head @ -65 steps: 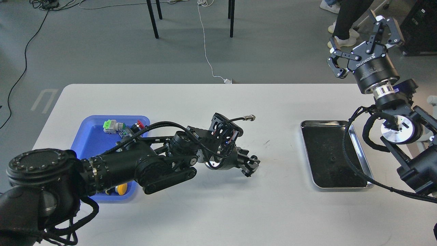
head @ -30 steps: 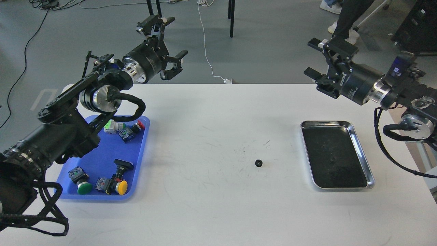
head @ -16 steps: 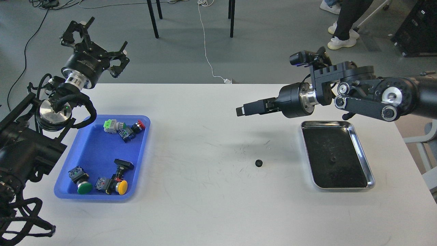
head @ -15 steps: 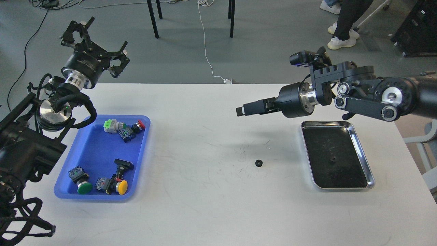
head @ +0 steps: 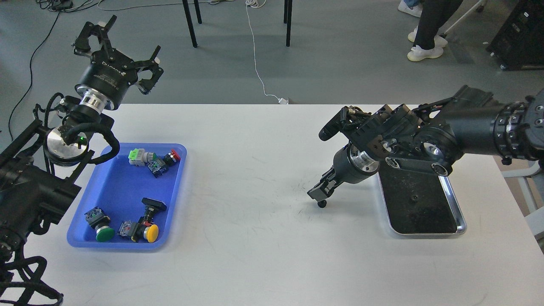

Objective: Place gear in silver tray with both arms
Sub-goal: 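Reach the right gripper to the second gear and grasp it, then carry the gear into the silver tray and open the right gripper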

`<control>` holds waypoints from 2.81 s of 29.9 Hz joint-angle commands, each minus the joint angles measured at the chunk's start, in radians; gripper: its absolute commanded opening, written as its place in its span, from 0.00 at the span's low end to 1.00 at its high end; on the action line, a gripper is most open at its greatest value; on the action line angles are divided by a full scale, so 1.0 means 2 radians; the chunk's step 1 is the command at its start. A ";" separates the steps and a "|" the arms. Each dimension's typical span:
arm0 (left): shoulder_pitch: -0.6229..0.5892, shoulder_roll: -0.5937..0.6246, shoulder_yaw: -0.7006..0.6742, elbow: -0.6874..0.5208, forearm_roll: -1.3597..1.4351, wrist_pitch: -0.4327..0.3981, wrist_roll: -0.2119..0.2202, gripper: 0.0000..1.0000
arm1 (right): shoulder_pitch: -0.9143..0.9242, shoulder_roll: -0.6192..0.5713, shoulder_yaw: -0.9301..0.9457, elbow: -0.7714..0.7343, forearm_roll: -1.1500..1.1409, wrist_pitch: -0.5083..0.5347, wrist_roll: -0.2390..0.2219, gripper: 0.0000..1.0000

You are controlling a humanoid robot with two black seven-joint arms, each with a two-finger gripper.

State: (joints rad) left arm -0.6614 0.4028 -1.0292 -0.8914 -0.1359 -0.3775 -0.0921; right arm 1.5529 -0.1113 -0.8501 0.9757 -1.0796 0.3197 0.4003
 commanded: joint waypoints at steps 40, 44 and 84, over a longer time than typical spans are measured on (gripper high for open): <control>0.011 0.029 -0.001 -0.007 0.000 0.000 -0.002 0.98 | -0.024 0.040 -0.053 -0.017 -0.026 -0.016 0.015 0.14; 0.011 0.029 0.000 -0.007 0.000 0.000 -0.002 0.98 | -0.023 0.040 -0.053 -0.018 -0.026 -0.020 0.015 0.11; 0.022 0.038 0.007 -0.025 0.002 0.007 -0.001 0.98 | -0.089 -0.158 -0.047 -0.090 -0.171 -0.089 0.016 0.25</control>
State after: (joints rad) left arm -0.6167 0.4803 -1.0191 -0.9420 -0.1319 -0.3651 -0.0950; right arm 1.3870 -0.4172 -0.9465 0.7938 -1.4228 0.1485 0.4325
